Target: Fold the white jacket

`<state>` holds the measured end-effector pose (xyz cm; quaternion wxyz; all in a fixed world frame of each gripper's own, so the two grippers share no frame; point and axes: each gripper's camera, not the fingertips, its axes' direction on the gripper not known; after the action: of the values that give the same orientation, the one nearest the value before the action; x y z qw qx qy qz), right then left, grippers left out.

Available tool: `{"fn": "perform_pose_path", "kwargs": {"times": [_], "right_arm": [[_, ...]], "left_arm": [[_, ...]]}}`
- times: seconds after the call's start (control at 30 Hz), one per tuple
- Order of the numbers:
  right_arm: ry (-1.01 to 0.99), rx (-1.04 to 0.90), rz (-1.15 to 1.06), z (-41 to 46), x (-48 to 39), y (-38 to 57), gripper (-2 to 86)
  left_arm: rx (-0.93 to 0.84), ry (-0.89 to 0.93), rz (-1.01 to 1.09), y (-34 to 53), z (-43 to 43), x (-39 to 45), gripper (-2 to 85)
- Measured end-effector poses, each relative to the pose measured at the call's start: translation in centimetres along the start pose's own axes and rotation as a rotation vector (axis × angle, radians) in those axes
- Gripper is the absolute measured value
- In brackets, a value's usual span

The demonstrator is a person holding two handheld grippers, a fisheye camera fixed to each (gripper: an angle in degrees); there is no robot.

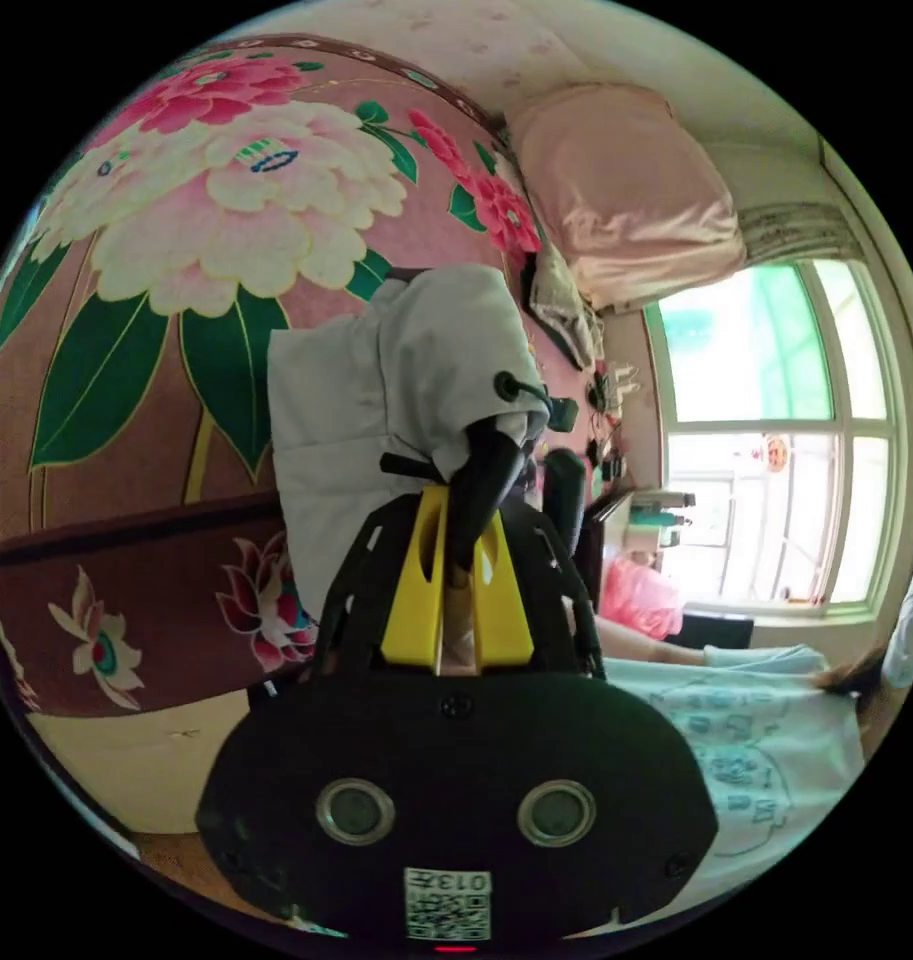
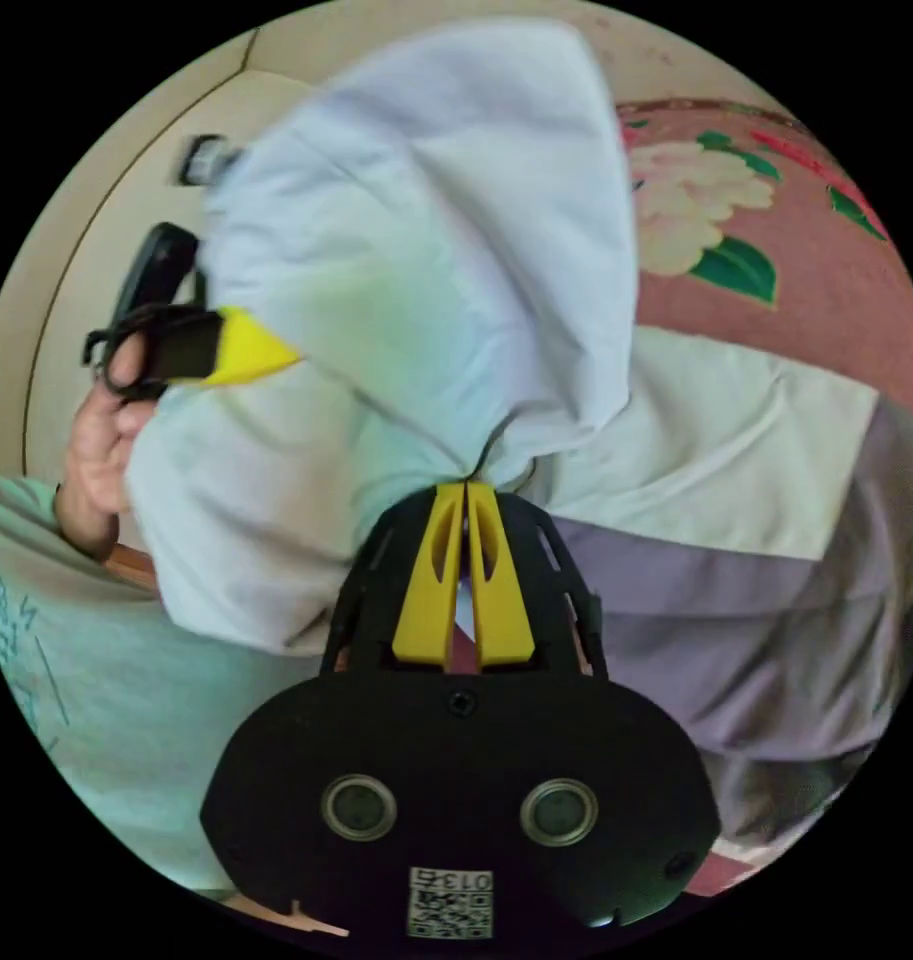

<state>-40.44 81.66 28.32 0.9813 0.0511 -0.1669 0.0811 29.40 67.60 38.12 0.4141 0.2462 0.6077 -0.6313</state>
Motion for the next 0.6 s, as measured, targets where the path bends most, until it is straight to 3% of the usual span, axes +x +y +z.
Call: {"fn": "perform_pose_path", "kwargs": {"times": [0.1,0.23,0.33,0.4,0.47,0.5,0.6], "right_arm": [[0.098,0.115,-0.059,-7.4,-0.2,3.8,0.4],[0.462,0.357,-0.050,-15.1,1.3,9.6,0.3],[0.326,0.425,-0.040,-17.2,3.1,10.2,0.2],[0.251,0.382,-0.047,-16.3,3.9,9.4,0.2],[0.169,-0.003,-0.043,-11.6,6.4,7.9,0.1],[0.171,-0.064,-0.026,-10.8,7.1,8.1,0.1],[0.109,0.029,0.086,-13.5,9.0,10.4,0.1]], "left_arm": [[0.065,0.009,-0.106,-1.1,-0.4,2.3,0.1],[0.083,-0.110,-0.167,-2.6,2.6,7.2,0.3],[0.091,-0.123,-0.234,-3.6,6.0,10.2,0.5],[0.115,-0.123,-0.263,-4.2,7.7,12.3,1.0],[0.130,-0.158,-0.234,-5.8,10.2,15.4,2.0],[0.125,-0.180,-0.215,-6.4,11.1,16.1,2.3],[0.103,-0.347,-0.158,-8.6,15.6,18.3,3.3]]}}
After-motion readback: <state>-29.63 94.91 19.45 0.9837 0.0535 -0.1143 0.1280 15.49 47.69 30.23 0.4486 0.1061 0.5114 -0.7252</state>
